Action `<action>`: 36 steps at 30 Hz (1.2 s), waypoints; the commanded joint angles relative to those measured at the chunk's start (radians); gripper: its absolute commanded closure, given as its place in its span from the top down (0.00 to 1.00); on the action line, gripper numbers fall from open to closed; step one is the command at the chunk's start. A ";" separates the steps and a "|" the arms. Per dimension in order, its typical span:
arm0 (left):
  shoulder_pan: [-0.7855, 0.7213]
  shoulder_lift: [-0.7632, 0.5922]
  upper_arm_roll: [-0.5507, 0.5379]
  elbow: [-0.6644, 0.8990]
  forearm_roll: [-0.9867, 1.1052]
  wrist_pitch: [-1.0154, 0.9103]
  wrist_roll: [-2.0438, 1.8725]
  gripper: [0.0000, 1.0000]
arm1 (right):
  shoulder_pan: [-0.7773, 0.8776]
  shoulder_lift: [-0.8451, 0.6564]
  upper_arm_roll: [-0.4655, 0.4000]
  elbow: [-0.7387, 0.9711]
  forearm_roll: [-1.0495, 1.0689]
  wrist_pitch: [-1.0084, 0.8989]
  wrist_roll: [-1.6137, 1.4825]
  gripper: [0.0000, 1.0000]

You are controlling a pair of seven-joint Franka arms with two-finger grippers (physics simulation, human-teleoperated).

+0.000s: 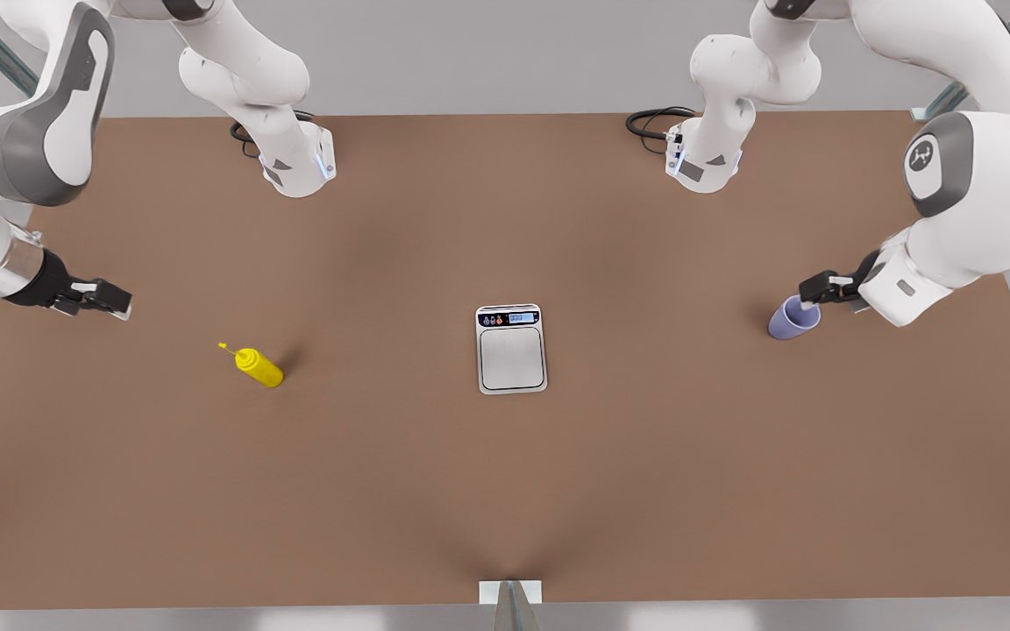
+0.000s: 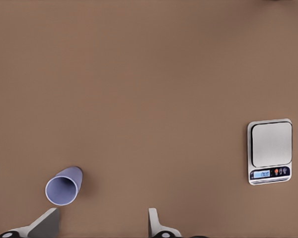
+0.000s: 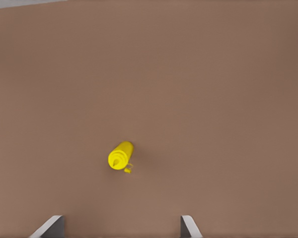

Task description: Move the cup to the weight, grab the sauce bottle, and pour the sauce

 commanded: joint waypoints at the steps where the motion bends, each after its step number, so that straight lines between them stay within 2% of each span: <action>1: 0.003 -0.001 0.001 -0.003 0.020 0.001 -0.001 1.00 | 0.002 0.000 0.000 0.000 0.000 0.000 0.000 1.00; 2: 0.015 -0.007 0.002 -0.029 0.020 0.004 -0.010 1.00 | 0.002 0.001 0.000 0.000 0.000 0.000 0.000 1.00; 4: 0.094 -0.019 0.004 -0.201 0.020 0.049 0.003 1.00 | 0.002 0.000 0.000 0.000 0.000 0.000 0.000 1.00; 7: 0.184 -0.022 0.002 -0.522 0.090 0.316 0.069 1.00 | 0.002 0.000 0.000 0.000 0.000 0.000 0.000 1.00; 10: 0.262 -0.019 0.002 -0.683 0.090 0.519 0.230 1.00 | 0.002 0.001 0.000 0.000 0.000 0.000 0.000 1.00; 12: 0.293 -0.015 0.004 -0.712 0.092 0.540 0.295 1.00 | 0.002 0.001 0.000 0.000 0.000 0.000 0.000 1.00; 18: 0.323 0.019 0.004 -0.850 0.092 0.801 0.307 1.00 | 0.002 0.005 0.000 0.002 0.000 0.002 0.000 1.00; 23: 0.332 0.073 0.004 -0.872 0.092 0.849 0.312 1.00 | 0.002 0.006 0.000 0.002 0.000 0.000 0.000 1.00; 24: 0.332 0.073 0.002 -0.873 0.086 0.852 0.310 0.83 | 0.002 0.006 0.000 0.002 0.000 0.000 0.000 1.00; 25: 0.332 0.073 0.002 -0.873 0.078 0.853 0.306 0.49 | 0.002 0.006 0.000 0.002 0.000 0.000 0.000 1.00; 26: 0.332 0.073 0.002 -0.873 0.076 0.852 0.303 0.35 | 0.002 0.006 0.000 0.002 0.000 0.000 0.000 1.00; 31: 0.332 0.073 -0.001 -0.873 0.070 0.846 0.300 0.31 | 0.002 0.006 0.000 0.003 0.002 0.000 0.000 1.00; 33: 0.332 0.074 -0.001 -0.873 0.063 0.841 0.301 0.26 | 0.003 0.006 0.000 0.005 0.000 0.002 -0.008 1.00; 36: 0.332 0.079 -0.009 -0.873 0.063 0.837 0.300 0.25 | 0.005 0.006 0.003 0.008 0.000 0.002 -0.008 1.00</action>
